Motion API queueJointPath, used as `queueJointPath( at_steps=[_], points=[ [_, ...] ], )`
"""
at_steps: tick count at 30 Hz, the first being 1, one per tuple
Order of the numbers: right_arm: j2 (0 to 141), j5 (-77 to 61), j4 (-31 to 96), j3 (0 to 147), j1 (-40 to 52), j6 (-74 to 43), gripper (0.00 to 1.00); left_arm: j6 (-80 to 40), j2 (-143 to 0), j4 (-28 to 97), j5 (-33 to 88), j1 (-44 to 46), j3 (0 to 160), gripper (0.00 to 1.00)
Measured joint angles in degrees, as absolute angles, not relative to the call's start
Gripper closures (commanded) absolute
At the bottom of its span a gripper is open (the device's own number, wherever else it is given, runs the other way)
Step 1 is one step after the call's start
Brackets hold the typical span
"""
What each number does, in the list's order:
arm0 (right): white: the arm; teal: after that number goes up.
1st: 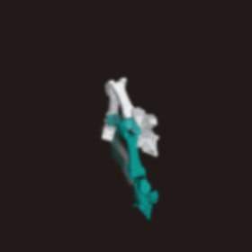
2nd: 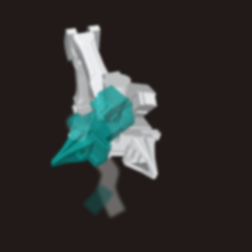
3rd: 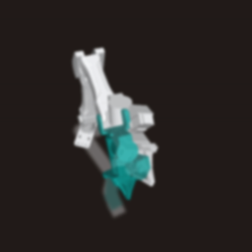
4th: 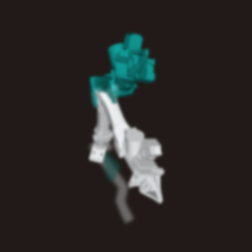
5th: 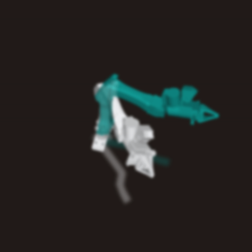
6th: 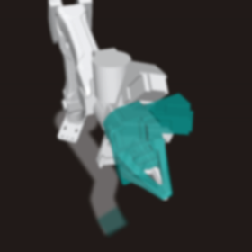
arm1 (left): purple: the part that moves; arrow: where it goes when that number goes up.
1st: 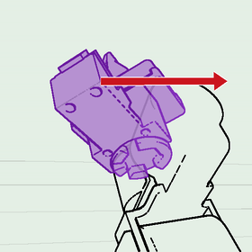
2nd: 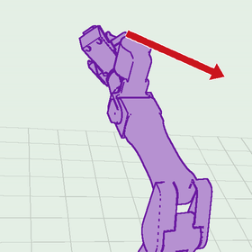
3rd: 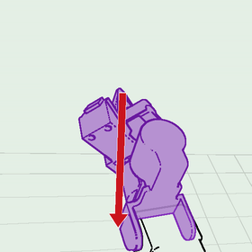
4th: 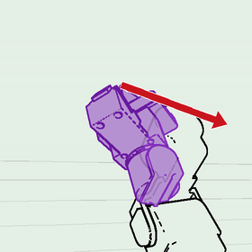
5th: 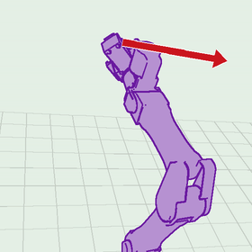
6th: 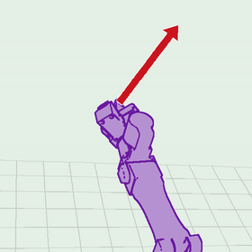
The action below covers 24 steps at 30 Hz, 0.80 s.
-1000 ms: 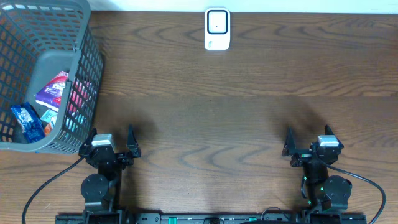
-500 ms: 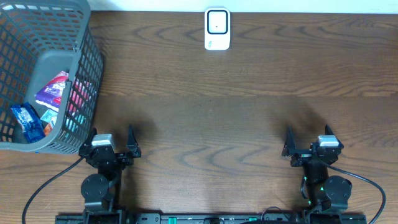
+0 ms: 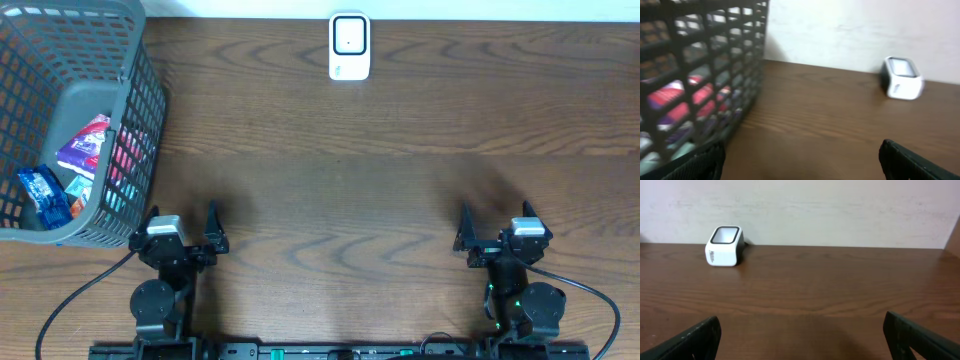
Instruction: Scan the item barcode
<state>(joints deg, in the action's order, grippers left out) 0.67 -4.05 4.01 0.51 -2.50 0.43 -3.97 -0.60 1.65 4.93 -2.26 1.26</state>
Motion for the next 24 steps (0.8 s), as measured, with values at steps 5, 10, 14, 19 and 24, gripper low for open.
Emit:
queueJointPath(
  at_steps=[5,10,14,19,24],
  points=[
    [0.7,-4.1,4.0,0.5,-2.5,0.4,0.01,-13.2,-0.6,-1.0,13.5,-2.3,1.1,0.02],
    [0.7,-4.1,4.0,0.5,-2.5,0.4,0.01,-24.3,-0.7,-12.3,19.7,-2.3,0.5,0.02],
    [0.7,-4.1,4.0,0.5,-2.5,0.4,0.01,-32.8,-0.7,-27.0,23.1,-2.3,0.3,0.02],
    [0.7,-4.1,4.0,0.5,-2.5,0.4,0.01,-41.6,-0.6,-35.3,24.6,-2.3,1.1,0.02],
    [0.7,-4.1,4.0,0.5,-2.5,0.4,0.01,-44.8,-2.9,-35.4,25.1,-2.3,8.3,0.02]
  ],
)
